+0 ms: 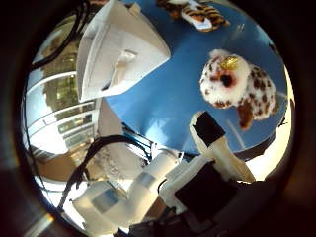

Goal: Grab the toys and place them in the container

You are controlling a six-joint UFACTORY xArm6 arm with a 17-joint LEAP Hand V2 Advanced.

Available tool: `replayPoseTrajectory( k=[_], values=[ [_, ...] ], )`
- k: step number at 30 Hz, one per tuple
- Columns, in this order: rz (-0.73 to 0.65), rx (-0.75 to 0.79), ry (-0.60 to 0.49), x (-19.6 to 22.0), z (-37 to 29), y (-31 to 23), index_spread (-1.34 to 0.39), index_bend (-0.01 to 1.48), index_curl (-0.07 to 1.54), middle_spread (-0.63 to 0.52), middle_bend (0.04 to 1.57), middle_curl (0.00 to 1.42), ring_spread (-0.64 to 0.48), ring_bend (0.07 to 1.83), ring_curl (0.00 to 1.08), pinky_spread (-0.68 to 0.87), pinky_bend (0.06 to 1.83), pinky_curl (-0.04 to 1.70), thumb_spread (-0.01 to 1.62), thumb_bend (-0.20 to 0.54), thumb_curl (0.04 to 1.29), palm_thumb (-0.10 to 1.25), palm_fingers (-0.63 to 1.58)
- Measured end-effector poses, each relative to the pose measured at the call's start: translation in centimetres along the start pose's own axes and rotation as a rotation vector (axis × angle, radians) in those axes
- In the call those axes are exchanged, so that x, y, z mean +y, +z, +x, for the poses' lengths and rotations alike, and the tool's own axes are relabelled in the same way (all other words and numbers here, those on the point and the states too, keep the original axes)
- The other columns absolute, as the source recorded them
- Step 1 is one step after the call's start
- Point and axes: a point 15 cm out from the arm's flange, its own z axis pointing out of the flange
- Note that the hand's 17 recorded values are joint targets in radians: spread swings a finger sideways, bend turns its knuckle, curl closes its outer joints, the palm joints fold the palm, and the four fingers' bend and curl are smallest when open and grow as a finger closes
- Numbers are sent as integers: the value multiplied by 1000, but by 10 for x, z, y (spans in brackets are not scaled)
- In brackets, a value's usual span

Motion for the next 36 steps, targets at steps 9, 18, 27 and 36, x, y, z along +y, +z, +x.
replayPoseTrajectory(
  k=[9, 18, 27, 36],
  values=[
    [-22, -27, 17, -10, 16, 51, -96, 173, 291, 116, 167, 315, 281, 354, 307, 420, 522, 247, 1146, -27, 406, 663, 59],
    [-16, -23, 14, -11, 16, 62, -90, 177, 292, 113, 174, 312, 278, 344, 312, 418, 494, 238, 1144, -21, 406, 686, 78],
    [35, 16, -12, -25, 14, 54, -206, 127, 249, -98, 556, 479, 138, 916, 493, 300, 461, 209, 1101, -9, 438, 829, 769],
    [107, 56, -22, -22, 5, 29, -478, 247, 190, -231, 942, 767, -19, 1276, 723, 273, 959, 341, 1051, -4, 534, 990, 968]
  ],
)
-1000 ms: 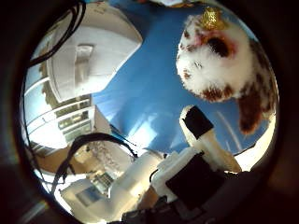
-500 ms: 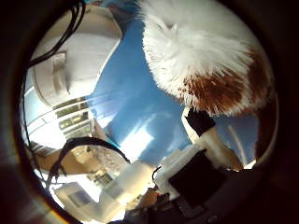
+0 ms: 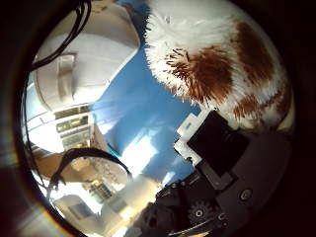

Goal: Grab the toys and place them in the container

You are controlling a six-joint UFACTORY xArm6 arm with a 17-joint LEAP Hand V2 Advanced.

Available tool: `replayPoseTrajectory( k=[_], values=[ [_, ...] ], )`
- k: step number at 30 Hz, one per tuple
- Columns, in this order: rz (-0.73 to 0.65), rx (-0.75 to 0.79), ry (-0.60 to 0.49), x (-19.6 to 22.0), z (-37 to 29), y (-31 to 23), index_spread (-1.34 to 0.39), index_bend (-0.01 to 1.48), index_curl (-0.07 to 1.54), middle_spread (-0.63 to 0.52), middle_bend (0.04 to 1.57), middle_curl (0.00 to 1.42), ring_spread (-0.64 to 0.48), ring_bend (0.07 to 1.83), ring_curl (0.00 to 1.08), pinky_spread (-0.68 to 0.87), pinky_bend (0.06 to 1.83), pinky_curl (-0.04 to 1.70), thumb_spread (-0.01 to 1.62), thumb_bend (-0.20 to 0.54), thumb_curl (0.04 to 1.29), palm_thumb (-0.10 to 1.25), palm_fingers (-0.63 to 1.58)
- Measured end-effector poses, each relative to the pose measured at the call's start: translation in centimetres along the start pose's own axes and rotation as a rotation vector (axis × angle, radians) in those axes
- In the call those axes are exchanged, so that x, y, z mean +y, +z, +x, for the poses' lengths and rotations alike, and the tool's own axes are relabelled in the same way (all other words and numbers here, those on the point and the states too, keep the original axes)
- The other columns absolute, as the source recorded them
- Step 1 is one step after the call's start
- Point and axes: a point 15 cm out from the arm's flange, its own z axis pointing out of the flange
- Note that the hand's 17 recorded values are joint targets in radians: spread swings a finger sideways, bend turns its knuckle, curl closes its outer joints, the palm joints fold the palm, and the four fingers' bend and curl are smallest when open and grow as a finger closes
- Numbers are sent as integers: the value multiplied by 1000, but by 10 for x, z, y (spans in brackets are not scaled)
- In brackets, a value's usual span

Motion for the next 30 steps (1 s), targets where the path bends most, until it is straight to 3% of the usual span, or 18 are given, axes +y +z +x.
replayPoseTrajectory(
  k=[4, 9, 20, 30],
  values=[
    [54, 33, 7, 6, -2, -22, -612, 351, 193, -263, 1005, 871, -59, 1303, 771, 239, 1255, 479, 1049, -14, 582, 994, 962],
    [77, 52, 18, 19, -9, -54, -747, 482, 213, -280, 1063, 966, -87, 1356, 813, 192, 1420, 605, 1075, -16, 622, 980, 898],
    [184, 82, 31, 6, -40, -157, -970, 726, 318, -287, 1189, 1111, -122, 1497, 866, 120, 1531, 813, 1105, -17, 694, 953, 719],
    [279, 49, 68, -11, -77, -270, -1047, 822, 486, -277, 1261, 1151, -116, 1579, 869, 88, 1566, 937, 1100, -13, 738, 961, 640]
  ],
)
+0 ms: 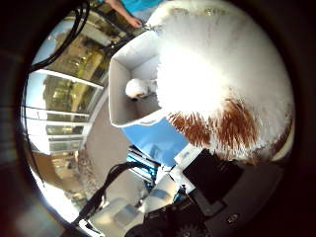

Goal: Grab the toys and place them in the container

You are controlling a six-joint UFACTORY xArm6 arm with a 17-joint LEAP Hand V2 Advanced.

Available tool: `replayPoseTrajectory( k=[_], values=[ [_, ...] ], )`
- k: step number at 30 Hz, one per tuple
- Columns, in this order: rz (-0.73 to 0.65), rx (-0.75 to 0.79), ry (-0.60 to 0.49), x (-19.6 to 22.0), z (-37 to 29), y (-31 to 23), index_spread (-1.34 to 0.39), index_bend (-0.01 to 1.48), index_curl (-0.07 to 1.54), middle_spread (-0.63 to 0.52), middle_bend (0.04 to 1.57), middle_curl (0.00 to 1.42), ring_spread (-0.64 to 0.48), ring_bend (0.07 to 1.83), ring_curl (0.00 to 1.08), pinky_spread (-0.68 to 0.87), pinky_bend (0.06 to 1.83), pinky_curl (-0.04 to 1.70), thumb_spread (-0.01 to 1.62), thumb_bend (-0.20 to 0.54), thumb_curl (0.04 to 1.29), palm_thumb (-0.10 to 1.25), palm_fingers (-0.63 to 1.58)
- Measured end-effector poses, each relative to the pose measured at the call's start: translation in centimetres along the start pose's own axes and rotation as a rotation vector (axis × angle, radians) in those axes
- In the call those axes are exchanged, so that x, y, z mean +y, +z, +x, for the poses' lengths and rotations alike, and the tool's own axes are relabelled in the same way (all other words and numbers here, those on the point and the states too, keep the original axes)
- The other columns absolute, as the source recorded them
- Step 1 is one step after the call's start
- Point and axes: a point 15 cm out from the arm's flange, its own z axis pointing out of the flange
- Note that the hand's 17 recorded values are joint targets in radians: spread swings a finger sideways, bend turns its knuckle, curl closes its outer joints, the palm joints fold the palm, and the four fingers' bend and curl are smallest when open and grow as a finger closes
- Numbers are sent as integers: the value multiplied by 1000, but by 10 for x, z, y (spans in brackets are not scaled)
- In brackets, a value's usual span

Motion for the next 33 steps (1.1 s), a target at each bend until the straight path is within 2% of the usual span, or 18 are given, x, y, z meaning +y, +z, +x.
replayPoseTrajectory(
  k=[5, 11, 20, 24, 26, 28, 29, 30, 31, 32, 33],
  values=[
    [23, -49, -14, -36, -55, -25, -1062, 826, 604, -270, 1301, 1153, -114, 1616, 864, 78, 1576, 987, 1095, -14, 755, 965, 601],
    [12, -97, -71, -85, -143, -27, -1076, 803, 751, -260, 1340, 1149, -111, 1649, 854, 70, 1592, 1026, 1088, -16, 772, 966, 574],
    [-46, -110, -110, -171, -223, 16, -1097, 752, 988, -248, 1398, 1138, -111, 1699, 837, 61, 1602, 1074, 1094, -19, 786, 917, 528],
    [-86, -106, -122, -180, -248, 42, -1098, 735, 1078, -240, 1405, 1122, -108, 1706, 827, 59, 1578, 1090, 1113, -38, 762, 843, 490],
    [-108, -104, -129, -180, -256, 57, -1082, 758, 1102, -224, 1382, 1082, -72, 1656, 782, 76, 1528, 1065, 1136, -37, 731, 824, 593],
    [-132, -101, -138, -179, -261, 69, -1019, 724, 1092, -185, 1237, 982, -5, 1527, 713, 126, 1478, 999, 1158, -47, 684, 770, 662],
    [-144, -98, -140, -177, -263, 74, -1019, 724, 1092, -185, 1237, 982, -5, 1527, 713, 126, 1478, 999, 1158, -47, 684, 770, 662],
    [-157, -96, -142, -177, -264, 81, -965, 639, 1075, -170, 1149, 938, 19, 1475, 690, 150, 1454, 981, 1168, -48, 661, 740, 549],
    [-169, -94, -145, -177, -265, 88, -889, 489, 1045, -162, 987, 886, 50, 1439, 684, 176, 1466, 981, 1174, -56, 636, 701, 250],
    [-173, -93, -149, -177, -267, 92, -860, 461, 1039, -157, 946, 869, 63, 1441, 692, 187, 1477, 986, 1177, -50, 626, 695, 229],
    [-182, -92, -156, -177, -268, 97, -798, 389, 995, -125, 778, 792, 109, 1332, 646, 217, 1421, 956, 1181, -50, 604, 671, -48]
  ],
)
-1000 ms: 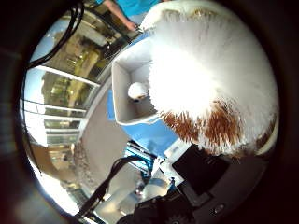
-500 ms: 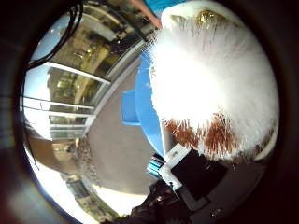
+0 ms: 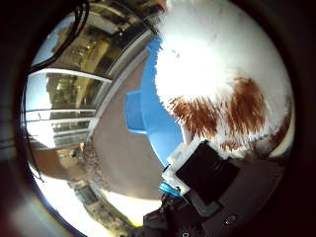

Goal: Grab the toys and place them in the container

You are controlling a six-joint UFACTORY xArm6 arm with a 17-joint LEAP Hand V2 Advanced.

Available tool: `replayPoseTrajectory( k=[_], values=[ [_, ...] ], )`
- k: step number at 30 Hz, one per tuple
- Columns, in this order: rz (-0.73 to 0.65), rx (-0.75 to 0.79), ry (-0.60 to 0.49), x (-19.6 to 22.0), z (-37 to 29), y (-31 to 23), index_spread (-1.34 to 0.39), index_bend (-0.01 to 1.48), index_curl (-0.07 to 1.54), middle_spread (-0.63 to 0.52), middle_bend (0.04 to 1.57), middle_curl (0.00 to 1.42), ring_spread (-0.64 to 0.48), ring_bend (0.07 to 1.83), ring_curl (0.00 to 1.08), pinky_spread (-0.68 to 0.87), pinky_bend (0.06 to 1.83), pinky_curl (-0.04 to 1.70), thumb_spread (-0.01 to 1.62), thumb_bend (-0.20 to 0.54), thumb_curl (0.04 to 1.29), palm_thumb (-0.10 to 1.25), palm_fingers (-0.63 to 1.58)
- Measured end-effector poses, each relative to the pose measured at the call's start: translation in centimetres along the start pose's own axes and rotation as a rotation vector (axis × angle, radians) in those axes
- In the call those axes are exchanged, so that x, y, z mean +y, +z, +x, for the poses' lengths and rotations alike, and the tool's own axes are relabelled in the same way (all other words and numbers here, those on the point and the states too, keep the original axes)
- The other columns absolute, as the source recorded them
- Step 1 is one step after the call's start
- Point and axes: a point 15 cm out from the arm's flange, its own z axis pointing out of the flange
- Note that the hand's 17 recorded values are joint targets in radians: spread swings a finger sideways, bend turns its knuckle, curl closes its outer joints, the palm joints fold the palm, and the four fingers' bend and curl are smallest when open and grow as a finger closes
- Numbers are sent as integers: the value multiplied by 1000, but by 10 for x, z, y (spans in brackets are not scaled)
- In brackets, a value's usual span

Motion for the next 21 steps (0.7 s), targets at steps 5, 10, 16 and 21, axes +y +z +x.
replayPoseTrajectory(
  k=[5, 10, 16, 21],
  values=[
    [-12, -1, -39, -2, 11, 6, -659, 229, 811, -23, 439, 580, 217, 913, 443, 331, 1166, 807, 1171, -35, 535, 637, -232],
    [10, -3, -40, 1, 36, -10, -554, 121, 640, 39, 248, 464, 268, 709, 338, 413, 1004, 692, 1140, -31, 483, 632, -130],
    [26, -3, -36, 18, 77, -41, -489, 132, 478, 78, 171, 399, 293, 621, 304, 474, 928, 608, 1114, -30, 442, 643, -47],
    [16, 6, -7, 41, 129, -61, -456, 146, 414, 78, 195, 383, 298, 598, 297, 495, 892, 569, 1108, -27, 426, 654, 11]
  ],
)
